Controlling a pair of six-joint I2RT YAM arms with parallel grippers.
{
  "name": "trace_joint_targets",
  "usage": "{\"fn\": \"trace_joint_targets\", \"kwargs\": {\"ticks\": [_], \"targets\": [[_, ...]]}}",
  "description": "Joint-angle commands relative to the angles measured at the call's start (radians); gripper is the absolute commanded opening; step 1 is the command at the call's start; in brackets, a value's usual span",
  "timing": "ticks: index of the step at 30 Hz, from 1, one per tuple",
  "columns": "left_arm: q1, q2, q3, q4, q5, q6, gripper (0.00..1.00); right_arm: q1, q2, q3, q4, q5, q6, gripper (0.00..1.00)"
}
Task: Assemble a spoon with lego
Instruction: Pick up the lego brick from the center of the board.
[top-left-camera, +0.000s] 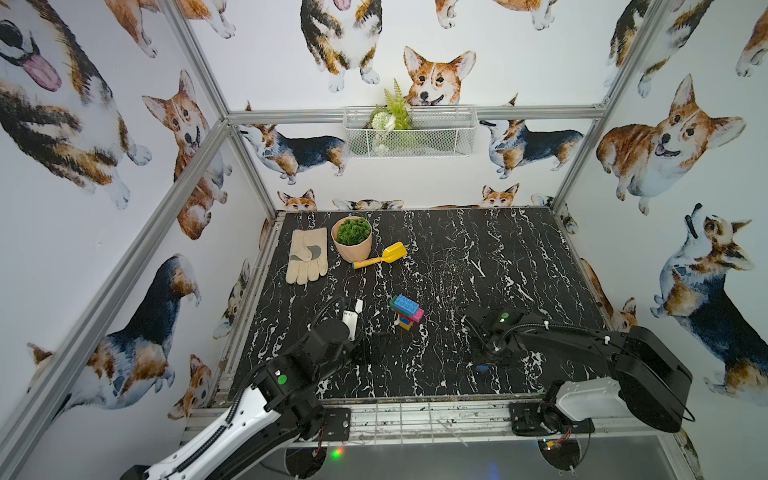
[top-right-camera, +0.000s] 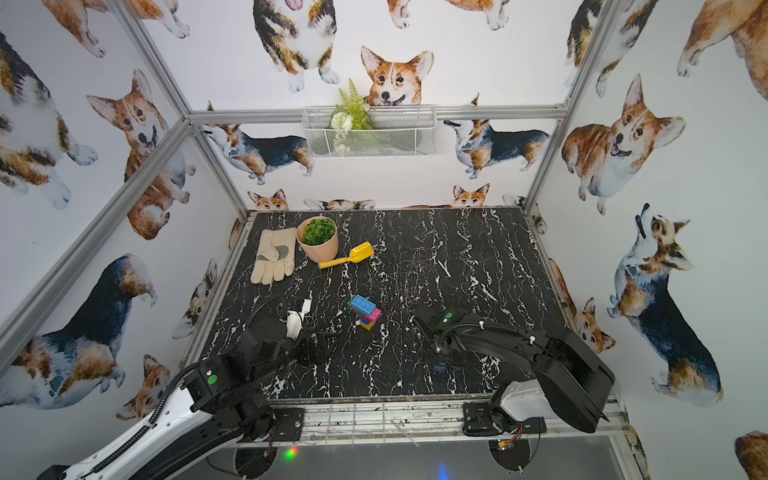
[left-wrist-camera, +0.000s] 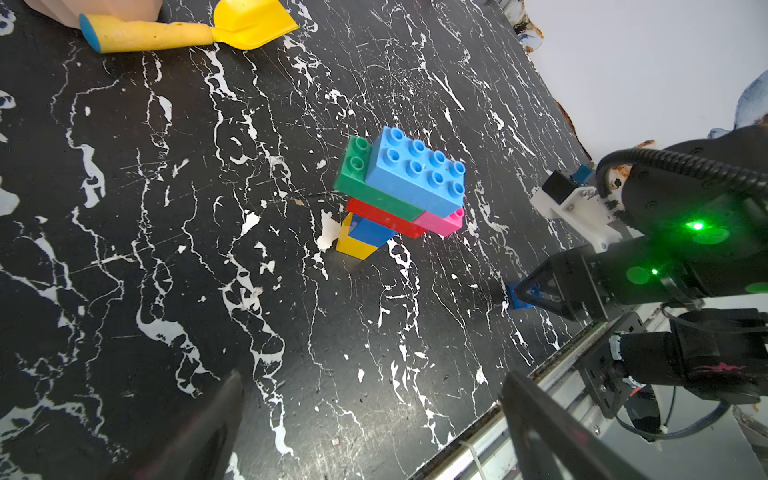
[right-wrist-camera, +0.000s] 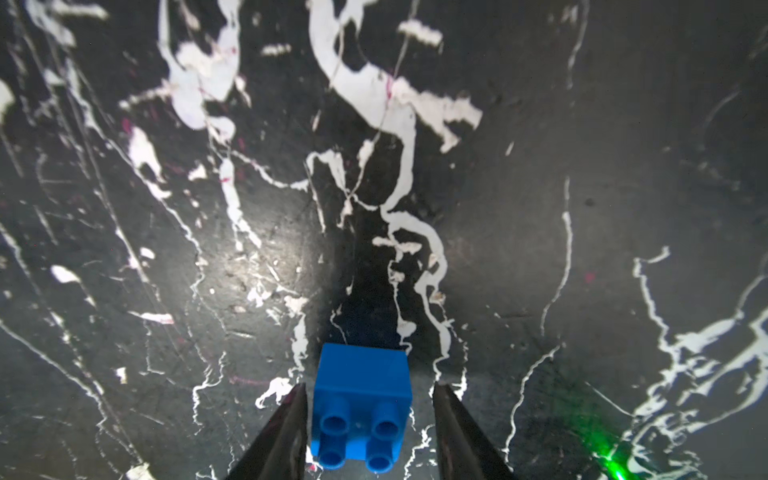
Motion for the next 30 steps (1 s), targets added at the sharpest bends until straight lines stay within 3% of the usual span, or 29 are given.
{"fn": "trace_joint_targets", "kwargs": {"ticks": [1,9,13,17,21,25,30], "targets": [[0.000,-0.001,0.001,-0.004,-0.012,0.002,0.99,0.006,0.002,-0.008,0.023,0.018,0.042,0.47],[0.000,-0.010,0.003,-0.009,-0.022,0.001,0.99,0.010,-0.006,0.000,0.010,0.006,0.025,0.25],[-0.001,-0.009,0.002,-0.010,-0.024,0.002,1.00,0.006,-0.036,0.090,-0.080,0.038,-0.045,0.21],[-0.001,-0.002,0.000,-0.010,-0.020,0.000,0.99,-0.052,-0.017,0.301,-0.222,0.051,-0.236,0.17],[-0.002,-0.009,0.000,-0.014,-0.026,-0.004,1.00,-0.108,0.042,0.526,-0.248,-0.057,-0.447,0.15],[-0.001,-0.017,-0.003,-0.020,-0.036,-0.008,1.00,-0.111,0.216,0.806,-0.331,-0.167,-0.623,0.10],[-0.003,-0.021,-0.003,-0.030,-0.042,-0.016,1.00,-0.068,0.430,1.114,-0.457,-0.217,-0.783,0.08]]}}
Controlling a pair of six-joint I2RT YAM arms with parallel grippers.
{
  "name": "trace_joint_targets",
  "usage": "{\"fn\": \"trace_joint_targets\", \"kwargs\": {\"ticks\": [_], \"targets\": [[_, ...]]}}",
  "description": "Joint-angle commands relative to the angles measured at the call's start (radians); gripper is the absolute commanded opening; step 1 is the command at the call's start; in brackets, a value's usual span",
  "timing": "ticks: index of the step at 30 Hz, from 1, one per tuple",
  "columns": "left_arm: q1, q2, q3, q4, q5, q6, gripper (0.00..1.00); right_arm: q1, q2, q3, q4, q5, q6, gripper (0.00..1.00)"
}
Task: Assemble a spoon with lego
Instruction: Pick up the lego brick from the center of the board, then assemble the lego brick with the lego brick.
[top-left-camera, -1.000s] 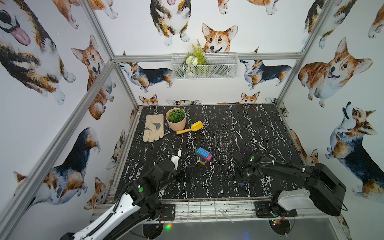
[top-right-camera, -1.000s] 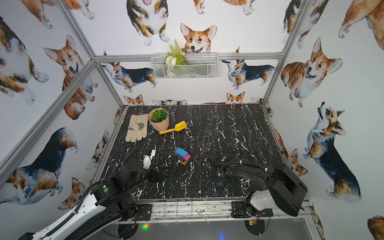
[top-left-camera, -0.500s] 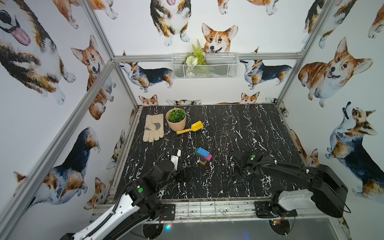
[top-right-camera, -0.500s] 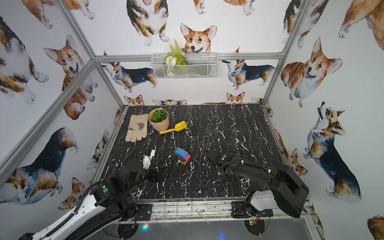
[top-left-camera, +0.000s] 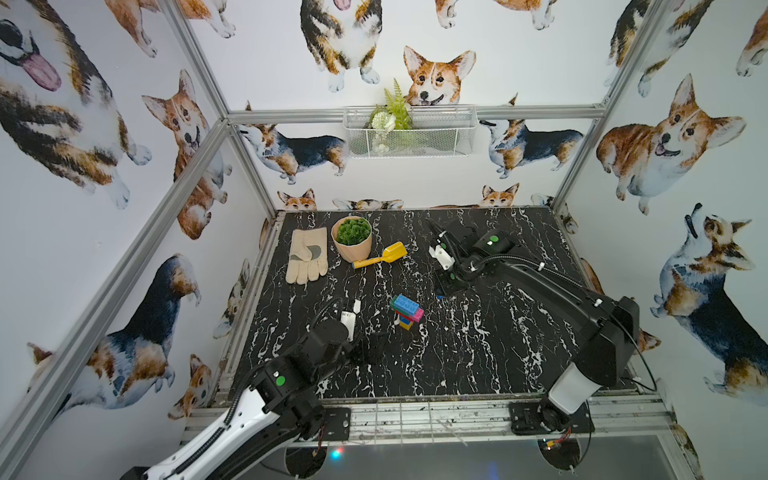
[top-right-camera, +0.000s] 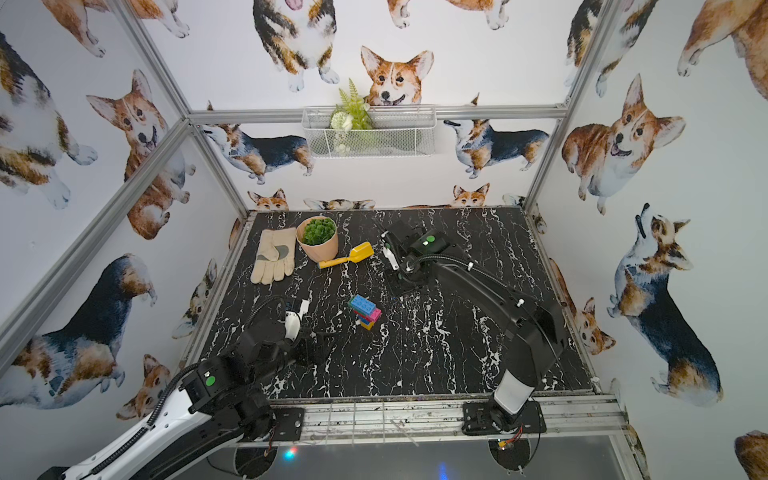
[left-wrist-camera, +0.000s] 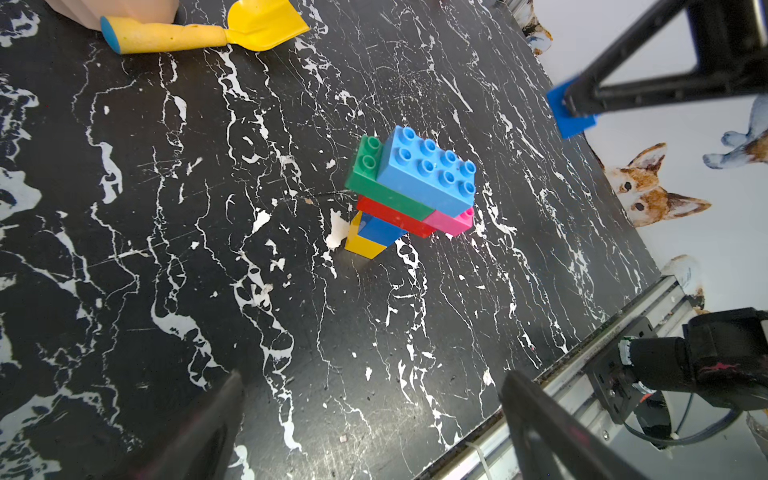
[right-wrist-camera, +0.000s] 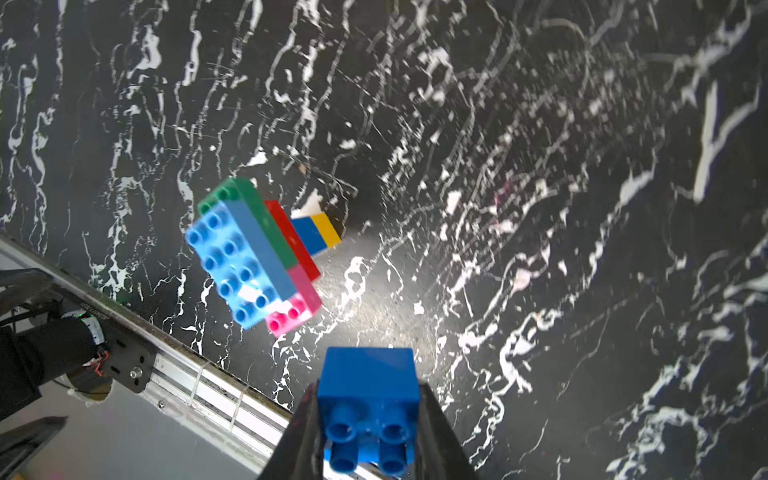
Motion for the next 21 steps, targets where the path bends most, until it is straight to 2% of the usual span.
{"fn": "trace_joint_targets", "kwargs": {"ticks": [1,7,21], "targets": [[-0.003,-0.006,0.000,-0.009,-0.017,-0.010,1.00,0.037,0.098,0.160,-0.139,-0.059,-0.185,0.08],[-0.004,-0.010,-0.005,-0.010,-0.023,-0.013,1.00,0.091,0.257,0.385,-0.267,-0.075,-0.273,0.08],[-0.007,-0.014,-0.002,-0.014,-0.025,-0.013,1.00,0.140,0.443,0.570,-0.367,-0.057,-0.359,0.06]]}}
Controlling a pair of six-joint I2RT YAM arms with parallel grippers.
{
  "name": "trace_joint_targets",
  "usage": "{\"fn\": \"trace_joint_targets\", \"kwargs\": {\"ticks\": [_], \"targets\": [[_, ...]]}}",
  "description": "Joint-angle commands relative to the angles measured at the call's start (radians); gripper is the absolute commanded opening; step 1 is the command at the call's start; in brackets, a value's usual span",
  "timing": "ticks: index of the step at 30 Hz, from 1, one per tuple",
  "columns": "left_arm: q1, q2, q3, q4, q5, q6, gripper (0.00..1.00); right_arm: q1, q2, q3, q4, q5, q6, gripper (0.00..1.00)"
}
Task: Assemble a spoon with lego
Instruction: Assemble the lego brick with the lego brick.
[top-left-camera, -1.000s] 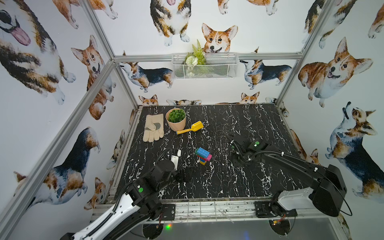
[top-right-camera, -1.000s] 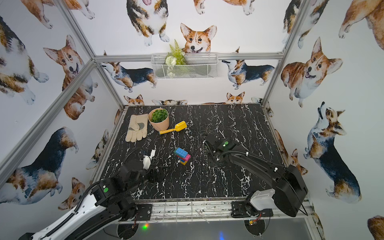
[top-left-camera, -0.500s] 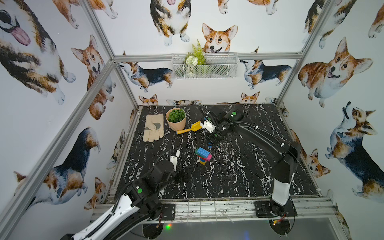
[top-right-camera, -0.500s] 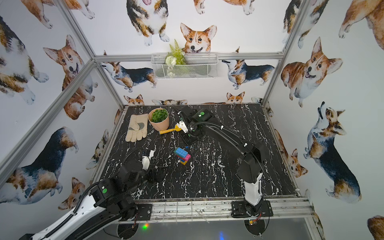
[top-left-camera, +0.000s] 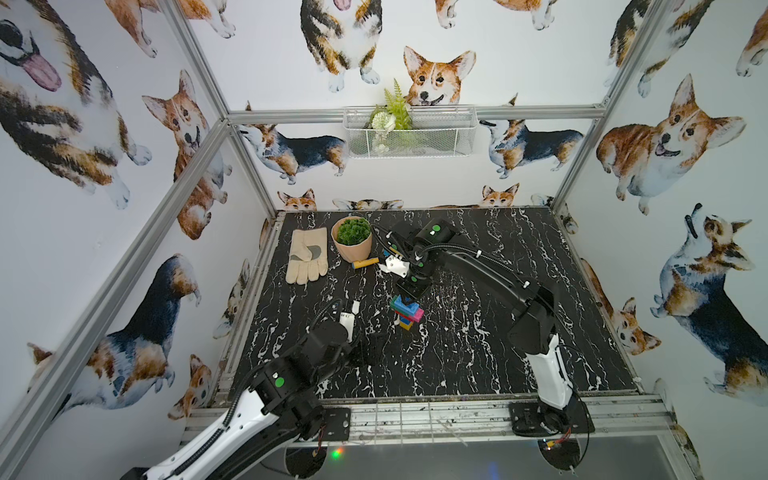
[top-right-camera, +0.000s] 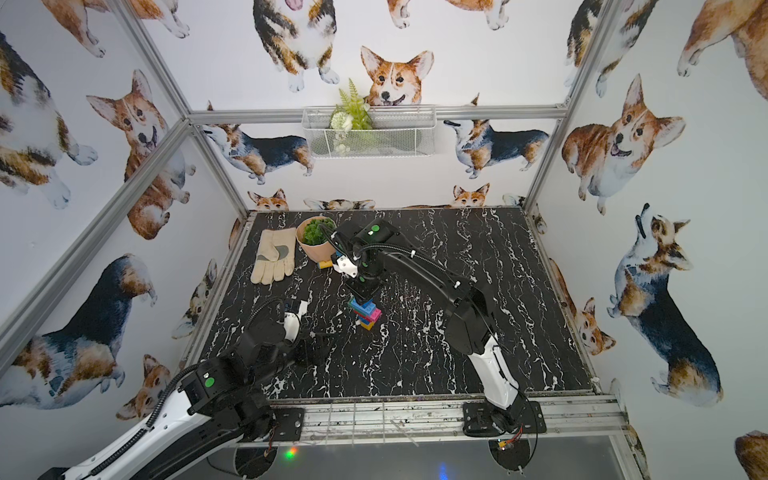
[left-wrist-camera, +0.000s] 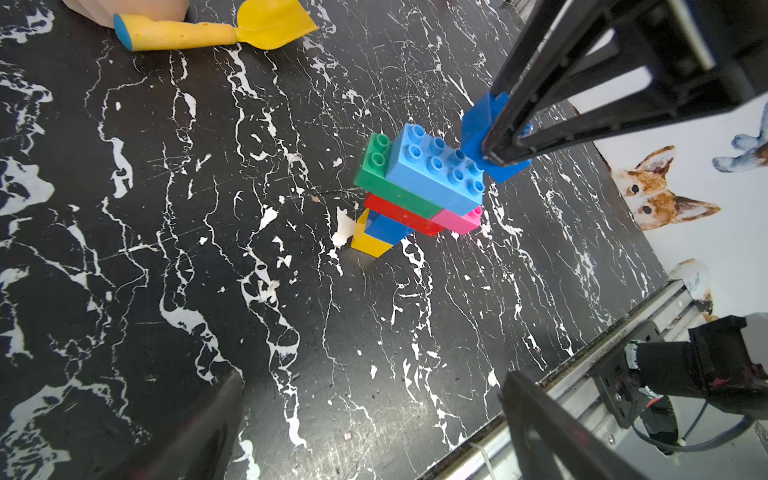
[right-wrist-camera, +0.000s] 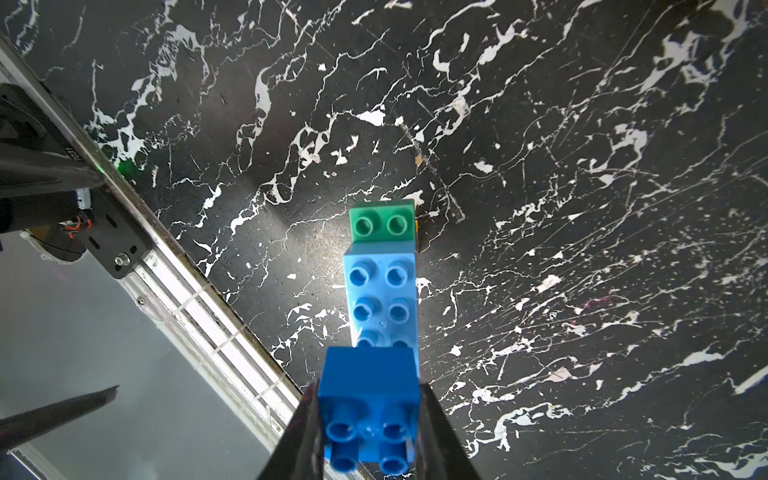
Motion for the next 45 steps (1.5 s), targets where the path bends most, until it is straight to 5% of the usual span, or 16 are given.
{"fn": "trace_joint_targets", "kwargs": {"ticks": [1,45], "targets": [[-0.001,-0.003,0.002,-0.004,-0.010,-0.005,0.99,0.005,0.038,0.051,-0.067,0.010,-0.047,0.05],[-0.005,-0.025,-0.004,-0.006,-0.032,-0.005,1.00,0.037,0.129,-0.042,-0.068,0.035,-0.064,0.00]]}}
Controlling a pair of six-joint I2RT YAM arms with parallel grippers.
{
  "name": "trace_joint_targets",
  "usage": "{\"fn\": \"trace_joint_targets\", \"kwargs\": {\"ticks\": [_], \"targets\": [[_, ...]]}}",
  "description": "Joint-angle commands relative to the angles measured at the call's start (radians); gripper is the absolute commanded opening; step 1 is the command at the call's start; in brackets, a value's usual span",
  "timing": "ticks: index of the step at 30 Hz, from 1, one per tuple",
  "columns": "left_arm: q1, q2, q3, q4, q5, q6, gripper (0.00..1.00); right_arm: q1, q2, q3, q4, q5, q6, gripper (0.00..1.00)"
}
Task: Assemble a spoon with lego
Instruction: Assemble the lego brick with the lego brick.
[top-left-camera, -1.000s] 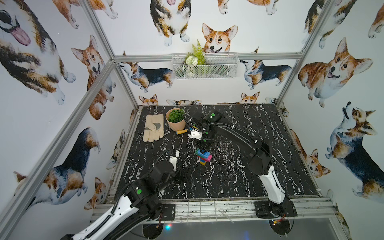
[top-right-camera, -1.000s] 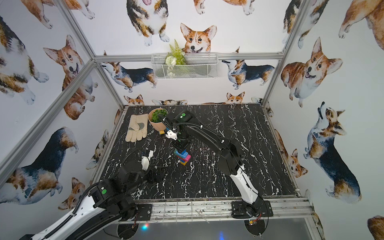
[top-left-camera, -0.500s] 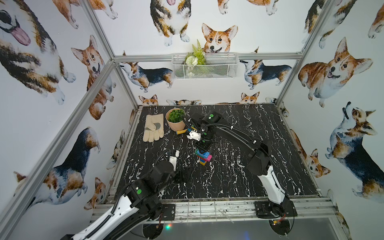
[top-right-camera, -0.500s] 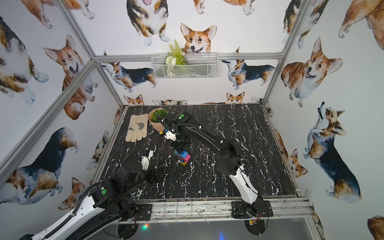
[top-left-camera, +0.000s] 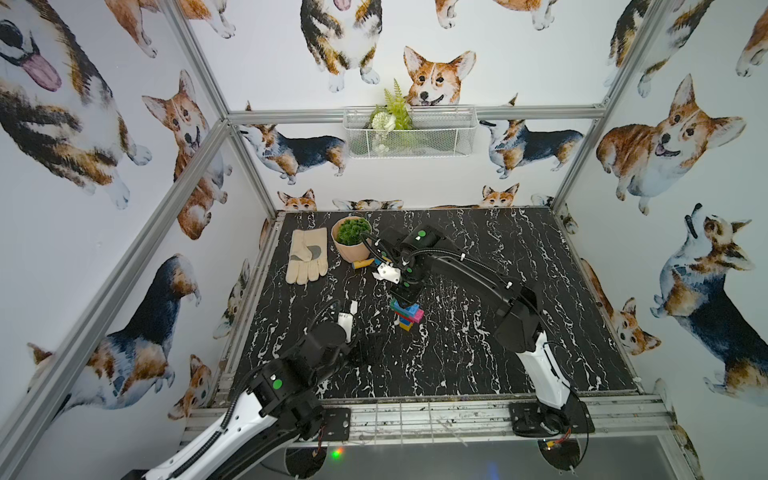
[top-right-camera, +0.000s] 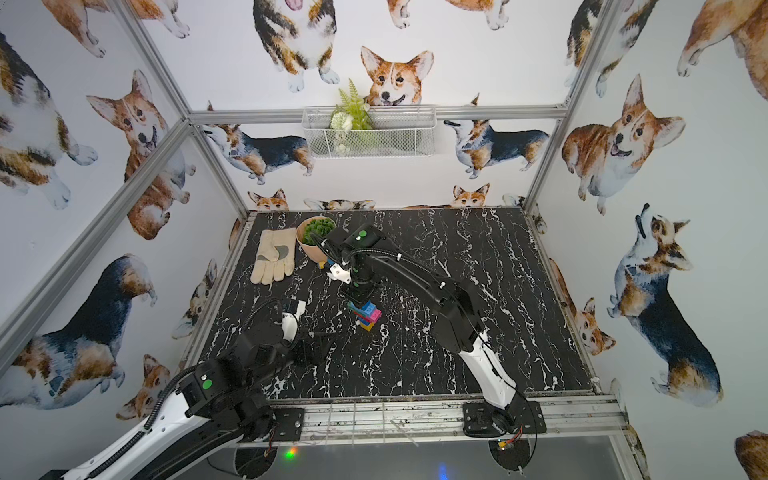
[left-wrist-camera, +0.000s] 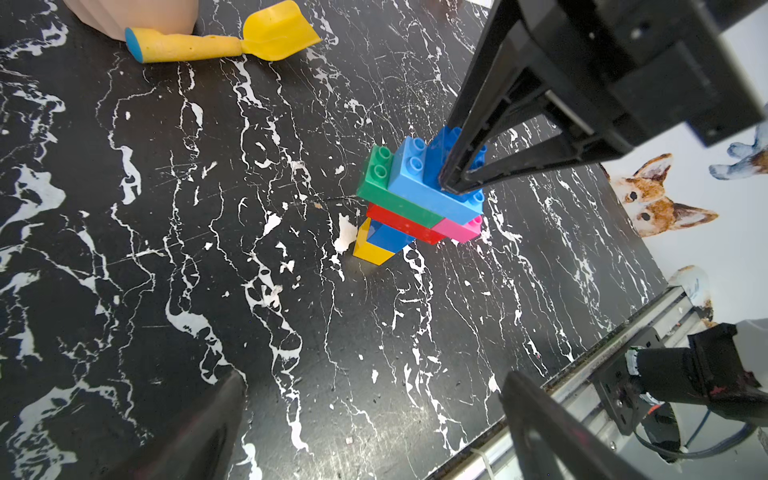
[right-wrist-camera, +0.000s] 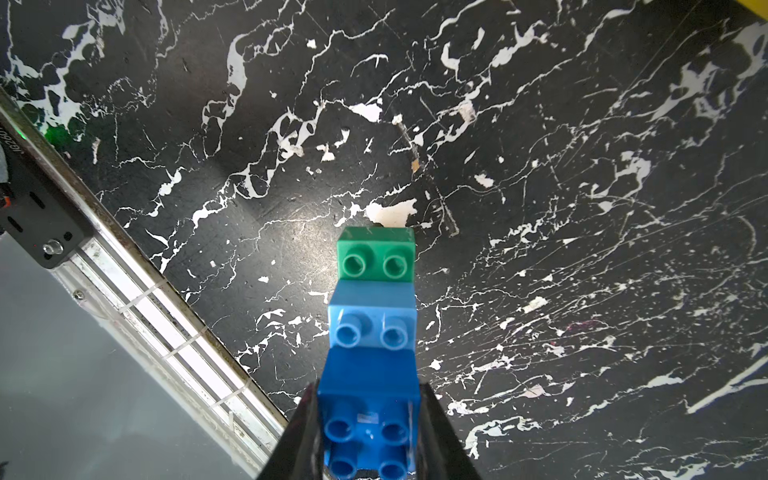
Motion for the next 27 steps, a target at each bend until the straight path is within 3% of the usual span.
{"fn": "trace_joint_targets", "kwargs": {"ticks": [1,6,15,27], "targets": [[-0.003,-0.004,-0.002,-0.006,-0.015,-0.004,1.00,0.002,0.029,-0.076,-0.040,-0.034,0.007,0.01],[-0.005,-0.007,-0.001,-0.009,-0.016,-0.005,1.00,-0.001,0.039,-0.060,-0.050,-0.030,0.020,0.03],[-0.008,-0.019,0.001,-0.015,-0.026,-0.006,1.00,-0.001,0.025,-0.011,-0.071,-0.013,0.041,0.29],[-0.007,-0.005,0.010,-0.014,-0.030,0.004,1.00,-0.001,0.025,0.050,-0.068,-0.013,0.048,0.47]]}}
